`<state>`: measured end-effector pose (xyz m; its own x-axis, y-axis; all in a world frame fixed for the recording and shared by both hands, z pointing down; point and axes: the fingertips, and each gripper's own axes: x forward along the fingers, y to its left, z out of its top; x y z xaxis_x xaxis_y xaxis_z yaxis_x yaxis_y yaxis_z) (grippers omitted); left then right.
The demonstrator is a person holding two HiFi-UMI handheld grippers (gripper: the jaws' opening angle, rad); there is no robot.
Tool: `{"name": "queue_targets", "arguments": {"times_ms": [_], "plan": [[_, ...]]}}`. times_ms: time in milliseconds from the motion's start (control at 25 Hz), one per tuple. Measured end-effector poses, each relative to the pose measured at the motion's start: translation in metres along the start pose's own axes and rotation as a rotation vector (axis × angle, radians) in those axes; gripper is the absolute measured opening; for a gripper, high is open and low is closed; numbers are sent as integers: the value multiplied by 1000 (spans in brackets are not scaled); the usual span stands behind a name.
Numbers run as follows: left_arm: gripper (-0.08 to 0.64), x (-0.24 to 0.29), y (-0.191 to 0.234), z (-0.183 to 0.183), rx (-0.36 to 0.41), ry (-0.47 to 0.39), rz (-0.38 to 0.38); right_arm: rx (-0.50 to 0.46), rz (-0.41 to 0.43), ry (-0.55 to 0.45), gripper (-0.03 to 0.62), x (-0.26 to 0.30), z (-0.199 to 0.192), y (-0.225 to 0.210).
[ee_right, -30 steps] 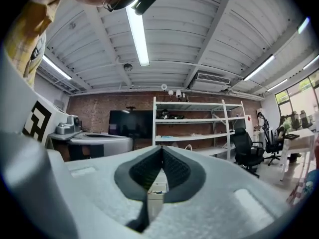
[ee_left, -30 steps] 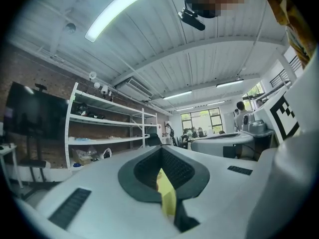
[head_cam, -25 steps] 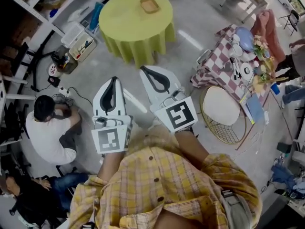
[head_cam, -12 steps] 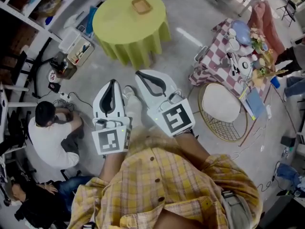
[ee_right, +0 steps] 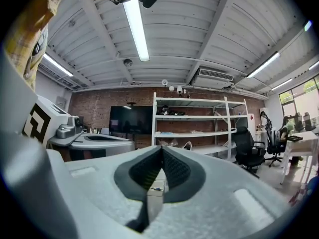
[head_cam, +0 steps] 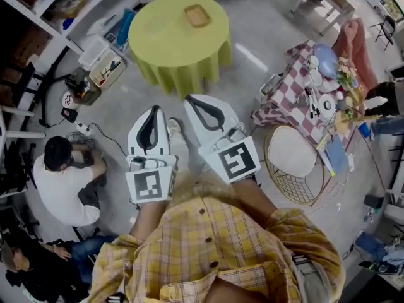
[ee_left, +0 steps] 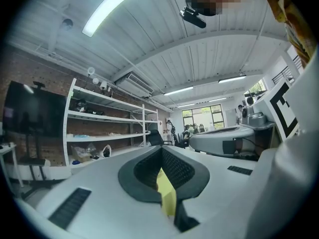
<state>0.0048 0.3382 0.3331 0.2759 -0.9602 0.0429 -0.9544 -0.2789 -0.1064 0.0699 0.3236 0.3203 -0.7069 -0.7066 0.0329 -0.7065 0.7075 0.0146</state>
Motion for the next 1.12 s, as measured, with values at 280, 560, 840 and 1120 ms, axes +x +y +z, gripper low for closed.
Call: {"name": "queue_targets", "arguments": {"times_ms": [280, 560, 840, 1120], "plan": [[5, 55, 51, -15, -35, 45, 43, 12, -9, 16, -3, 58, -12, -31], [5, 134, 81, -15, -49, 30, -5, 21, -21, 17, -3, 127, -13, -76], [5, 201, 135, -7, -93, 48, -21, 52, -39, 19, -3, 204, -8, -117], [5, 255, 184, -11, -109, 64, -50, 15, -53, -2, -3, 275, -1, -135]]}}
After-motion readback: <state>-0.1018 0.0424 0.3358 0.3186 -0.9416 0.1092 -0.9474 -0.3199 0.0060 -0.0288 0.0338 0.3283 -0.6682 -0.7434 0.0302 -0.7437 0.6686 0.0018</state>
